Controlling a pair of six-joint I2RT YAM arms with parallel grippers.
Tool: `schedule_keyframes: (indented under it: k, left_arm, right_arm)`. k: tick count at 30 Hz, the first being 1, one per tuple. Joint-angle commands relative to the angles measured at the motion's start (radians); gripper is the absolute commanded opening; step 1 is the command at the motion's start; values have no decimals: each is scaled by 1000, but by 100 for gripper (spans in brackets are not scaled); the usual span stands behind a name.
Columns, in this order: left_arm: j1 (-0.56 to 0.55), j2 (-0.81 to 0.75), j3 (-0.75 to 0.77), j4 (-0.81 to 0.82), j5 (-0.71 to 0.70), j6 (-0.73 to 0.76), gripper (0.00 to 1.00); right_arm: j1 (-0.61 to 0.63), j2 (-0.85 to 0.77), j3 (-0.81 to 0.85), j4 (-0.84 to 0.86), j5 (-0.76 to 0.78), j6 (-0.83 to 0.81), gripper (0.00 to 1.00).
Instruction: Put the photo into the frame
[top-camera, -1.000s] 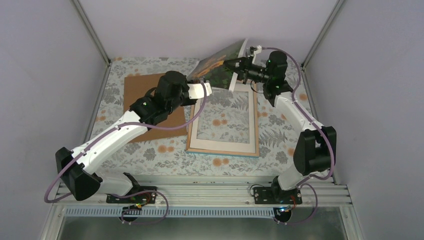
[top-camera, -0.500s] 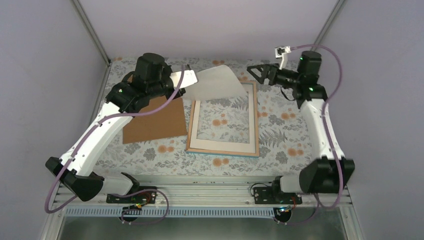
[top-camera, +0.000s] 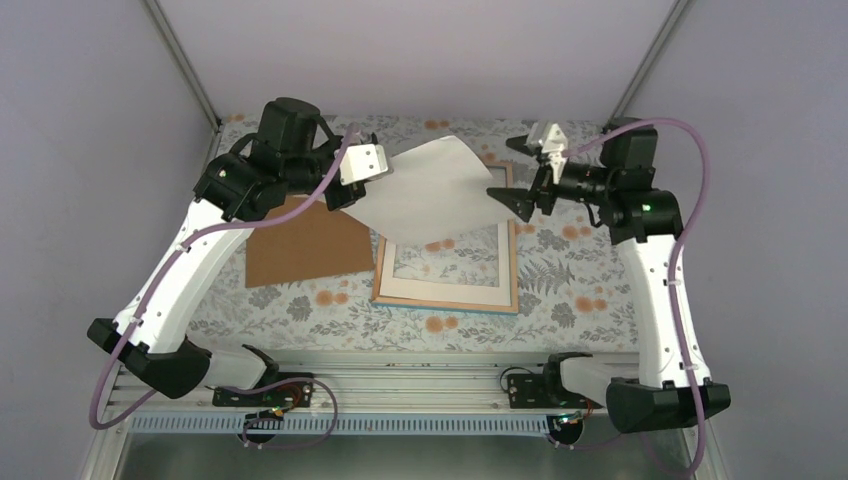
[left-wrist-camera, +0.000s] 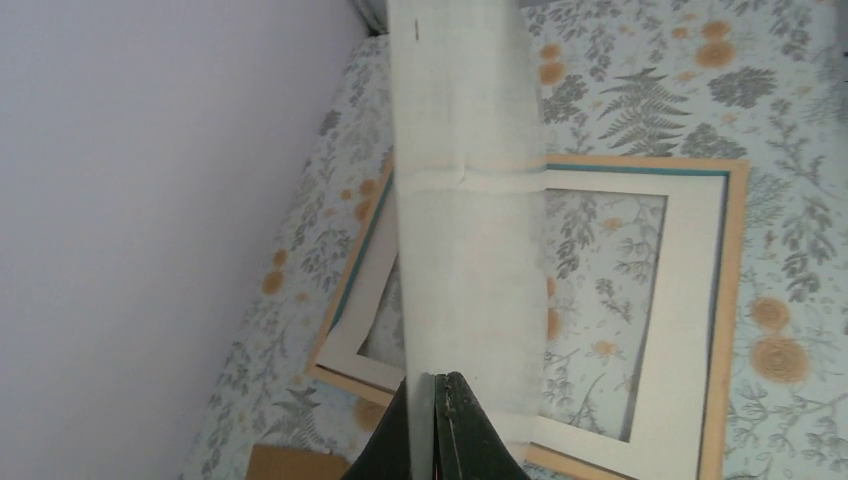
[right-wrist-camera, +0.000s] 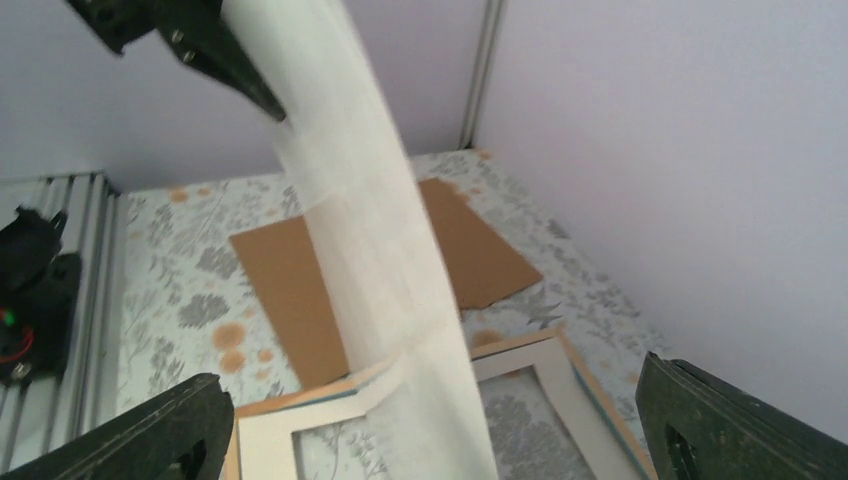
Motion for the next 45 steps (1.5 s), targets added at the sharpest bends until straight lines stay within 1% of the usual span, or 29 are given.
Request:
schedule_keyframes:
  k: [1,4,7,10,12,14,16,19,20,24,28,32,33,37,39,42,45]
  left_arm:
    - [3,-5,31,-59,103,12,2]
    - [3,-11,25,-77,131,33,2]
    - [3,-10,26,-79,135,24,2]
    - [3,-11,26,-77,150,23,2]
    - [3,-10,27,-76,158,21,2]
    - [3,-9,29,-73,161,18,2]
    - [3,-7,33,-71,162,15,2]
    - [3,-7,35,-67,162,9,2]
    - [3,-6,33,-64,158,6,2]
    - [7,-8,8,-41,127,-21,3]
    - [50,6,9,5,81,-86,8]
    - [129,31,53,59,88,-185,48]
    - [155,37,68,75,92,-211,57]
    - [308,65,133,136,157,-352,76]
    - [389,73,152,161,187,-414,84]
    - [479,75,152,193,192,-481,91]
    - [532,65,113,216,181,-518,96]
  right_arm:
    - [87,-19,-28,-97,85,-173,100]
    - [150,0,-32,-84,175,-162,100]
    - [218,44,-19,-146,211,-168,99]
    - [263,56,-47,-137,280,-146,88]
    - [280,49,-71,-113,307,-110,75]
    - [293,46,-85,-107,293,-87,62]
    - [307,42,-107,-104,272,-72,44]
    - [320,30,-144,-81,267,-46,7]
    - [321,25,-151,-76,264,-38,4]
    - [321,2,-171,-64,219,6,3]
    - [320,-17,-181,-31,133,117,3]
    - [307,-12,-180,35,-6,269,4]
    - [300,-11,-184,62,-42,329,3]
    - [258,16,-222,227,-203,540,3]
    - [242,37,-245,341,-300,684,3]
    - [238,65,-302,573,-368,929,4]
    - [236,91,-404,902,-373,1229,4]
